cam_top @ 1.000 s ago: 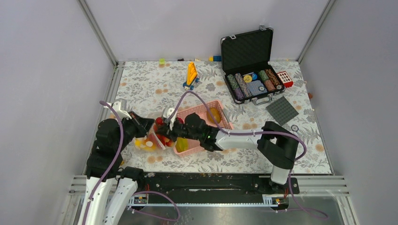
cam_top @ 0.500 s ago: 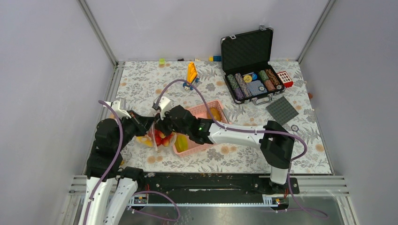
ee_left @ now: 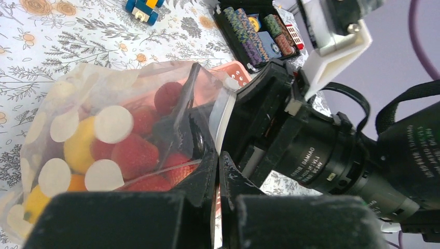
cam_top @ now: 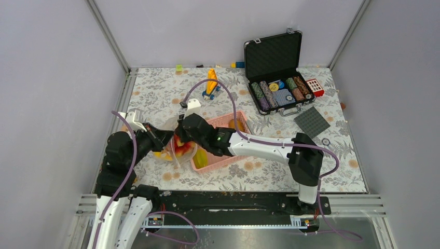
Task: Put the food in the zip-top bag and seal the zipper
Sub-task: Place the fake fruit in the zipper food storage bag, then pick up the fake vegetable from the bin.
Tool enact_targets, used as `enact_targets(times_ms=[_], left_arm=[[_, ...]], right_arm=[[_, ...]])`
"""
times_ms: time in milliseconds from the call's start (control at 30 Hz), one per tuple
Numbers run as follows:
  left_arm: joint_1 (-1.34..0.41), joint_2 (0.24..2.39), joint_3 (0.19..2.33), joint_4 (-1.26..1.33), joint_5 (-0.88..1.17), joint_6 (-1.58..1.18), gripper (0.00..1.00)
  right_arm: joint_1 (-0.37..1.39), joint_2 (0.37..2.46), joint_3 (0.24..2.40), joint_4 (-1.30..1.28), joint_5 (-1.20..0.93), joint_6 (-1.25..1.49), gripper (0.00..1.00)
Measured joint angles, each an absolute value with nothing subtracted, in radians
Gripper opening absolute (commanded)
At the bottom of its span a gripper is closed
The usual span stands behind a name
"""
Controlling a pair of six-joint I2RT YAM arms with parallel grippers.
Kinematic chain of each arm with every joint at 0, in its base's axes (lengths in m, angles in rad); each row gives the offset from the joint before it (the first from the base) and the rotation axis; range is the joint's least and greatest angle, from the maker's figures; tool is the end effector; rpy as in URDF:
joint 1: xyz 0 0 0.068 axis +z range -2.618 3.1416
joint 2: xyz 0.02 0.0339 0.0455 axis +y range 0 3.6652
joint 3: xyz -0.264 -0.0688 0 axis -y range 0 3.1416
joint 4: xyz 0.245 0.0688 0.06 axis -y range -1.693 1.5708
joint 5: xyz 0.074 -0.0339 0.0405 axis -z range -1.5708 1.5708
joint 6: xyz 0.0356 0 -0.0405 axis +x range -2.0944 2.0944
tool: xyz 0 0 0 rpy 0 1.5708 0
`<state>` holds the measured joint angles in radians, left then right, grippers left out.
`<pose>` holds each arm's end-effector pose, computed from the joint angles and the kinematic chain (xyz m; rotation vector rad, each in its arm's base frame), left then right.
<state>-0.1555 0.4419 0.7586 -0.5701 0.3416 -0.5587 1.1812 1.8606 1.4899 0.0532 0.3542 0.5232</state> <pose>0.0965 -0.0272 0.3328 -0.1298 1.8820 -0.8081 0.1814 0.4093 0.3001 -0.3887 1.9161 0.8282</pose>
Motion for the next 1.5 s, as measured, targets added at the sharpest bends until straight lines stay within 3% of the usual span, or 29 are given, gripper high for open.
enact_targets(times_ms=[67,167,233,367,667,867,1133,1500], left_arm=[[-0.155,0.439,0.759,-0.567,0.347,-0.558,0.00],[-0.154,0.439,0.758,-0.566,0.354,-0.559,0.00],[-0.154,0.439,0.758,-0.566,0.356,-0.559,0.00],[-0.152,0.438,0.754,-0.566,0.356,-0.560,0.00],[-0.140,0.427,0.744,-0.582,0.336,-0.576,0.00],[-0.137,0.427,0.744,-0.581,0.316,-0.577,0.00],[-0.137,0.427,0.747,-0.602,0.230,-0.572,0.00],[-0.135,0.410,0.754,-0.636,0.199,-0.544,0.00]], right_arm=[[1.181,1.865,1.491,0.047,0.366,0.566,0.13],[1.181,1.877,1.491,0.035,0.374,0.615,0.16],[1.181,1.882,1.491,0.033,0.374,0.630,0.34],[1.181,1.882,1.491,0.028,0.371,0.621,0.61],[1.167,1.802,1.377,0.079,0.245,0.494,0.99],[1.170,1.655,1.266,0.173,0.094,0.410,1.00],[1.131,1.425,1.008,0.333,0.066,0.413,1.00],[0.953,1.478,0.990,0.186,0.086,0.662,0.98]])
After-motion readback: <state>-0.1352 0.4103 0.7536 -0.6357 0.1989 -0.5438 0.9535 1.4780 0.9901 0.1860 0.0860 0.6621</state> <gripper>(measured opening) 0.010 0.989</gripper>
